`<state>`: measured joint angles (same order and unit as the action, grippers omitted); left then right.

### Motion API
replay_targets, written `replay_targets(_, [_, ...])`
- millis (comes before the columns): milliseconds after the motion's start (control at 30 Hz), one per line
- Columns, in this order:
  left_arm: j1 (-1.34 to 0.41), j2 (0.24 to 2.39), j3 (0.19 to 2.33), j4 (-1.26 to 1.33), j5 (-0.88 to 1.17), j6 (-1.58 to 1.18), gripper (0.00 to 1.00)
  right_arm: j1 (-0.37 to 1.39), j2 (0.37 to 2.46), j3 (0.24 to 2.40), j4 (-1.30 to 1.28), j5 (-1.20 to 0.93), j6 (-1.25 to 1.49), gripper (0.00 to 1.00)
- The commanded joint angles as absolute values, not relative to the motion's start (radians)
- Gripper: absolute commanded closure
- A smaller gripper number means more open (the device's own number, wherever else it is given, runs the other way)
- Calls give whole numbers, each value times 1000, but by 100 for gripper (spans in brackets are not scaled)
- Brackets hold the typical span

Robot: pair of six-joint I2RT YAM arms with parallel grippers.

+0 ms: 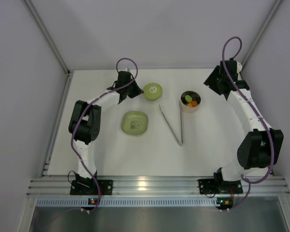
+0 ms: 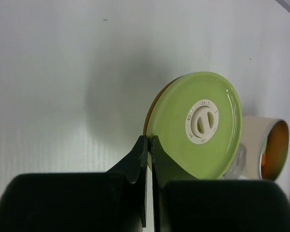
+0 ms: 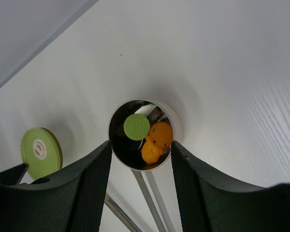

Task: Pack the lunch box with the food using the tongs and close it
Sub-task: Pick up the box lid from the center of the board, then close the box lid on the packing box.

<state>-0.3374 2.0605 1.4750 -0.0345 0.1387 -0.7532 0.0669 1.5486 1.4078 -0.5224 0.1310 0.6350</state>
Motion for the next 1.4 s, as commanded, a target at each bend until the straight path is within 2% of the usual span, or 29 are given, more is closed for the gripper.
replay_targets(0, [-411, 1994, 1583, -5, 132, -724, 100, 48, 1483, 1390, -531, 150, 624, 48])
replay_targets(367, [-590, 2075, 1787, -95, 65, -689, 100, 44, 1387, 1316, -541, 153, 618, 48])
replay_targets(833, [-735, 2302, 2014, -80, -41, -698, 100, 41, 1252, 1232, -566, 169, 592, 48])
replay_targets(1367, [-756, 2376, 2092, -149, -144, -690, 100, 41, 1226, 1195, -575, 170, 563, 47])
